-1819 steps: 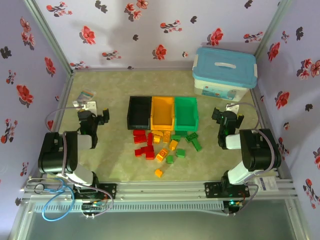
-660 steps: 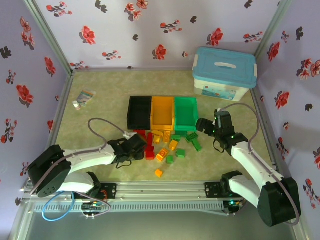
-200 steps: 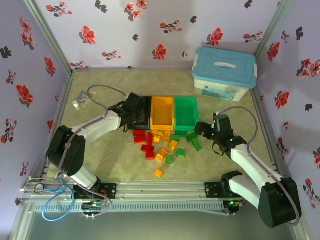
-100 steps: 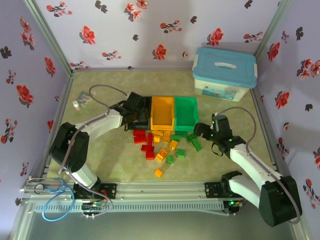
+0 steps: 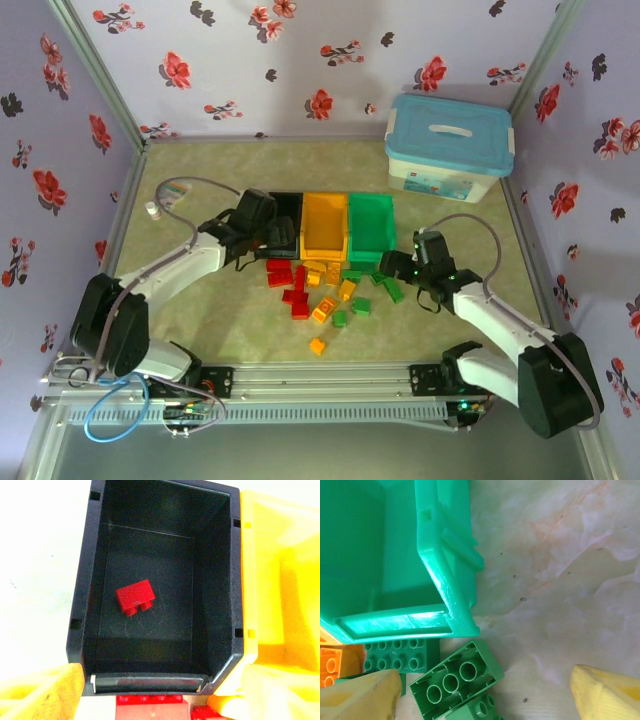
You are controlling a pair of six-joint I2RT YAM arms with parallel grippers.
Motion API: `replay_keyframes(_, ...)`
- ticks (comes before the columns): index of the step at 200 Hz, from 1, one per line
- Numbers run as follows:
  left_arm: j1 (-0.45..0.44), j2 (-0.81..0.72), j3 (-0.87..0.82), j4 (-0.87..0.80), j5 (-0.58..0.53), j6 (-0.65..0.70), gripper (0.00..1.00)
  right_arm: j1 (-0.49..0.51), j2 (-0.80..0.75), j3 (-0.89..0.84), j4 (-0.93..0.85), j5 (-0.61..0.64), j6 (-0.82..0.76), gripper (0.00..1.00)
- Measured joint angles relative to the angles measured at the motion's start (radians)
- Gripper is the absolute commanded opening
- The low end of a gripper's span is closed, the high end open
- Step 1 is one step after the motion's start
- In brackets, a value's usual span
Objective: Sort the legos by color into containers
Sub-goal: Move the legos to the center of the table.
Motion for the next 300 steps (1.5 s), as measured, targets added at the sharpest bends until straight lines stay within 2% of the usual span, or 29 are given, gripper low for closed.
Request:
replay_keyframes(37,-0.034,-0.048,-0.113,0.035,0.019,-0.046,0.81,0.038,0.05,0.0,0.014,0.0,0.009,0.88)
replay_keyframes(98,-0.082,-0.046,-0.291,0.133,0.038,-0.11,0.8,0.114,0.171,0.015,0.068,-0.002,0.02,0.86)
replay_keyframes(123,-0.121,0.002,-0.293,0.178,0.047,-0.128,0.79,0.165,0.231,0.038,0.095,-0.017,0.032,0.86)
replay_keyframes(159,-0.221,0.053,-0.284,0.219,0.054,-0.168,0.78,0.252,0.296,0.1,0.124,-0.028,0.047,0.85)
replay_keyframes(192,-0.285,0.06,-0.299,0.252,0.059,-0.221,0.77,0.285,0.349,0.12,0.179,-0.053,0.076,0.85)
replay_keyframes(247,-0.335,0.064,-0.311,0.294,0.061,-0.266,0.76,0.298,0.4,0.146,0.21,-0.06,0.116,0.83)
replay_keyframes(300,-0.338,0.057,-0.312,0.327,0.065,-0.273,0.78,0.319,0.411,0.158,0.255,-0.093,0.132,0.83)
